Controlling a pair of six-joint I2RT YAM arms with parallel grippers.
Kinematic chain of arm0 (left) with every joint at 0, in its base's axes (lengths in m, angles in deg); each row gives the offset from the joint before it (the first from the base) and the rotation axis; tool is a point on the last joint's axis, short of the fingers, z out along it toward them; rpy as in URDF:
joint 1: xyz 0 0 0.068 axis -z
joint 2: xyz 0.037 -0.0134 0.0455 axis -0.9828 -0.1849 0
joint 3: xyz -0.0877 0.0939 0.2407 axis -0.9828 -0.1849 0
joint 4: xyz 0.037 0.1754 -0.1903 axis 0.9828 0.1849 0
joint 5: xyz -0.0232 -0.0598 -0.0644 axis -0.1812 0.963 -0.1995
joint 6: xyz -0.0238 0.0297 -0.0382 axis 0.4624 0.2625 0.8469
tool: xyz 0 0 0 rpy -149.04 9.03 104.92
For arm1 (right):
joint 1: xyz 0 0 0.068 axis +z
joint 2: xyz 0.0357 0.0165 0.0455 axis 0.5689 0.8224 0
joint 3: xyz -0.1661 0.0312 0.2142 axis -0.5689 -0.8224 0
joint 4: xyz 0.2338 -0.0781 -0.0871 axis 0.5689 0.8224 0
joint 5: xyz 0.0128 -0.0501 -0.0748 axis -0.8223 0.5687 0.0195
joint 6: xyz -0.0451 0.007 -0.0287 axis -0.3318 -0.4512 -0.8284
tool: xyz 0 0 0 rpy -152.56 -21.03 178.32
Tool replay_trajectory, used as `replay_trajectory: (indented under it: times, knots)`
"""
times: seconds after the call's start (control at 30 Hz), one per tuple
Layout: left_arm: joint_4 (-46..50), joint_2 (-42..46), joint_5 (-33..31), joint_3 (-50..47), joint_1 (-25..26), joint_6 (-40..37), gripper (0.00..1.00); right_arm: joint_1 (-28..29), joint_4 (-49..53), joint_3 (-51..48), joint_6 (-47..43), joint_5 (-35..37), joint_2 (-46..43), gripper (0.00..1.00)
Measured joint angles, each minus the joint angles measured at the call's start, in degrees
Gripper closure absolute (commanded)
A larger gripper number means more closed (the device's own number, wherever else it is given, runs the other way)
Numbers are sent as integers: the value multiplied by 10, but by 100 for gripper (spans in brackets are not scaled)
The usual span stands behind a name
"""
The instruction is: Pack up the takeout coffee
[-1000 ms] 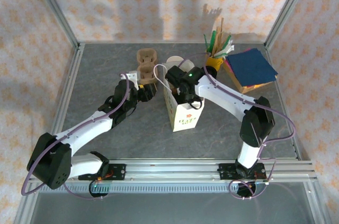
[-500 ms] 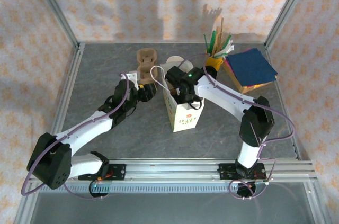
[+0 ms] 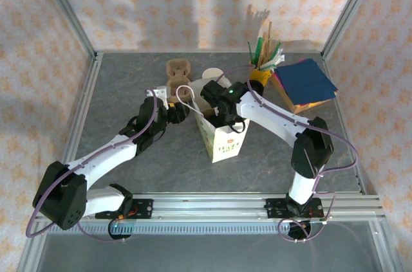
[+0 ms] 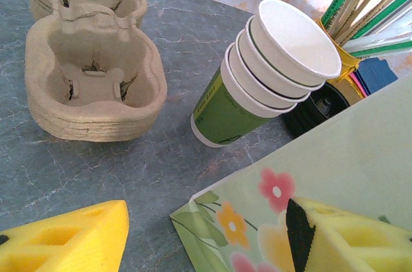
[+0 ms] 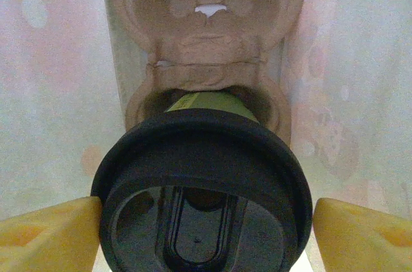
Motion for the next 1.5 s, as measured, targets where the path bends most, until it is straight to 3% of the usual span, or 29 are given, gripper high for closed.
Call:
replay_trajectory:
  times: [1.5]
  knots:
    - [2, 5, -10, -3, 0, 0, 32, 0, 5, 38, 0, 0, -2, 15]
